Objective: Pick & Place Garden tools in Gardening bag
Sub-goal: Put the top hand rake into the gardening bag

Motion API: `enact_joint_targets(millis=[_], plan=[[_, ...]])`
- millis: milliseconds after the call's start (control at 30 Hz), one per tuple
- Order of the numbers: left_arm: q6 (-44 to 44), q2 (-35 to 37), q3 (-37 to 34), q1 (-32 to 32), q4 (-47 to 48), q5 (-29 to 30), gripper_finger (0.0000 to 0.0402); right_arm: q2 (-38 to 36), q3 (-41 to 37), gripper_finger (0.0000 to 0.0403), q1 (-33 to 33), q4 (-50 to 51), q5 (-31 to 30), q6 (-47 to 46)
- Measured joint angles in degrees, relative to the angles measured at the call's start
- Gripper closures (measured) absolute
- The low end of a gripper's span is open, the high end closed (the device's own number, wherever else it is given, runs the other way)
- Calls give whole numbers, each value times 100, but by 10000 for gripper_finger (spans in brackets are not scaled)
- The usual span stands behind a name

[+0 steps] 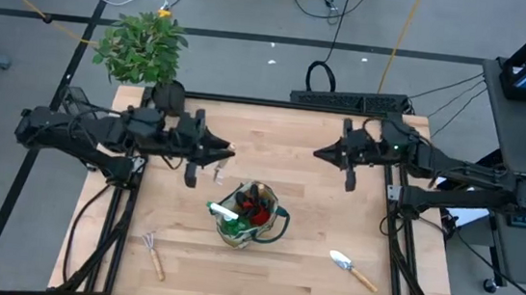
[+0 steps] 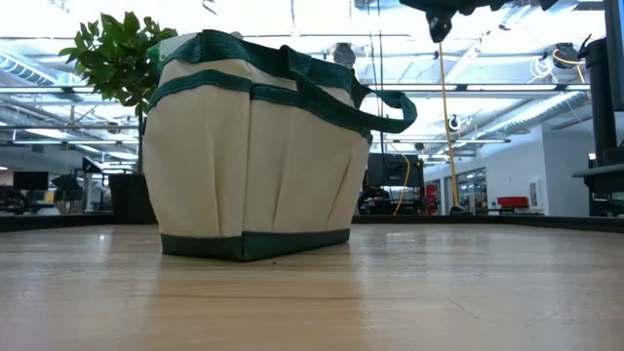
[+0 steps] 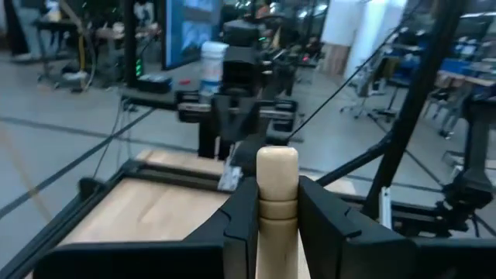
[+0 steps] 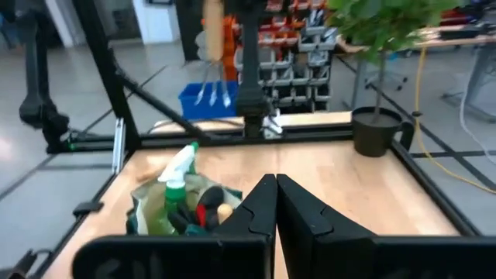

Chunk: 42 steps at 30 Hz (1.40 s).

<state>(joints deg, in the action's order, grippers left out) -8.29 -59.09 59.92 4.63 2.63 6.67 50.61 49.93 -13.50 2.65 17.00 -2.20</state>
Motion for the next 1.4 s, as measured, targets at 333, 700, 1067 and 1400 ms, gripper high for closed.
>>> enact_joint_targets(millis=[333,700,1067,1400], plan=[[70,-1183,-4,329,-1580,45,335,-738,-338,403,-86,314,-206,-391],[-337,-2410,-4,174,-2734,243,335,-1479,-1364,403,-63,-255,-174,-745],[-1291,-2791,-4,500,-2782,1022,335,-1778,-1388,403,-63,-245,-19,-563],[-1590,-2794,-6,859,-2125,1923,335,-1795,-1388,403,-63,-240,-7,-463]])
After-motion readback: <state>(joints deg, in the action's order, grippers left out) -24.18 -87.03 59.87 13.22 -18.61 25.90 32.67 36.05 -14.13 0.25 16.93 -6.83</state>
